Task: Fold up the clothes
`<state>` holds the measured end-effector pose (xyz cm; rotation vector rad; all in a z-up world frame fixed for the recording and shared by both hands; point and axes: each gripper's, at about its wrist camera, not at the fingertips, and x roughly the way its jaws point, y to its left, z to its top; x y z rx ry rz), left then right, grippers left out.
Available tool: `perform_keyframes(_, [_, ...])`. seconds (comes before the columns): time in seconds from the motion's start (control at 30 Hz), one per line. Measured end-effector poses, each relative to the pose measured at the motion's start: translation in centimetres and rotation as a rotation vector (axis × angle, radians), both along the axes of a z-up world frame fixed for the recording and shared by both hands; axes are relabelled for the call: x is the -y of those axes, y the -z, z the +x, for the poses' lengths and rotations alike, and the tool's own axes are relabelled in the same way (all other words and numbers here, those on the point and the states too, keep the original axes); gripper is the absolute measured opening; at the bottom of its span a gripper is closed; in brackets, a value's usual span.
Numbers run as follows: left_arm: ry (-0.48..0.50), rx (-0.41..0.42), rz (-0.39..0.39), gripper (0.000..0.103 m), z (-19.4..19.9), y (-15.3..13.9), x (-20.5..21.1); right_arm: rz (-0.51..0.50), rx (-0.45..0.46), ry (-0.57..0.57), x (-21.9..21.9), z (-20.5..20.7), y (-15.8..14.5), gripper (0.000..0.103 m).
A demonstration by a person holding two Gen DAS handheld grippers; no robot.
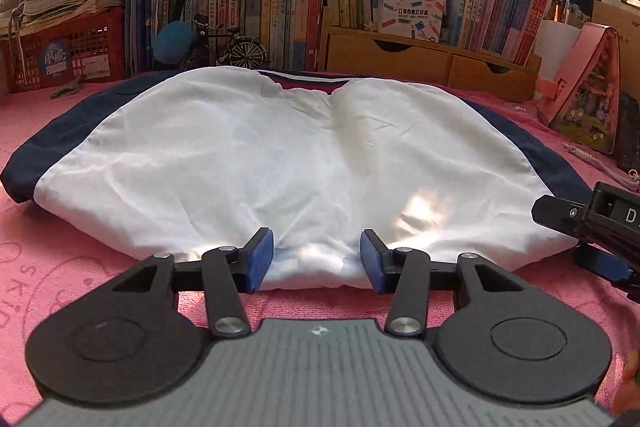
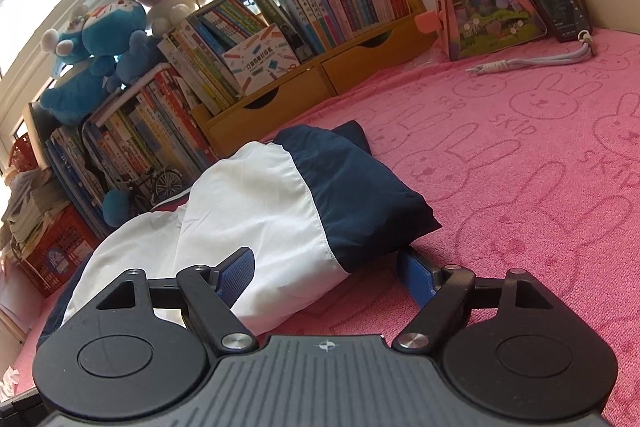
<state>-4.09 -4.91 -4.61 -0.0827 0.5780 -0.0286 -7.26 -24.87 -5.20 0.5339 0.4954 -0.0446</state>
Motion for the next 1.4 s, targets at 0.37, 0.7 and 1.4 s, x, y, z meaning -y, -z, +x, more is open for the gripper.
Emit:
perform_keyframes(0.37, [0.001, 0.005, -0.036, 0.046, 0.0, -0.1, -0.5, -0.004, -0.016, -0.017, 0.1, 0.9, -0.1, 0.083])
perform_keyframes(0.7, [-0.001, 0.010, -0.077, 0.046, 0.0, -0.1, -0.9, 0.119, -0.033, -0.011, 1.4, 3.6, -0.1, 0.084])
perform_keyframes(1.4, [-0.053, 0.015, -0.111, 0.036, -0.1, -0.1, -1.1, 0.052, -0.067, 0.022, 0.9, 6.3, -0.5, 0.041])
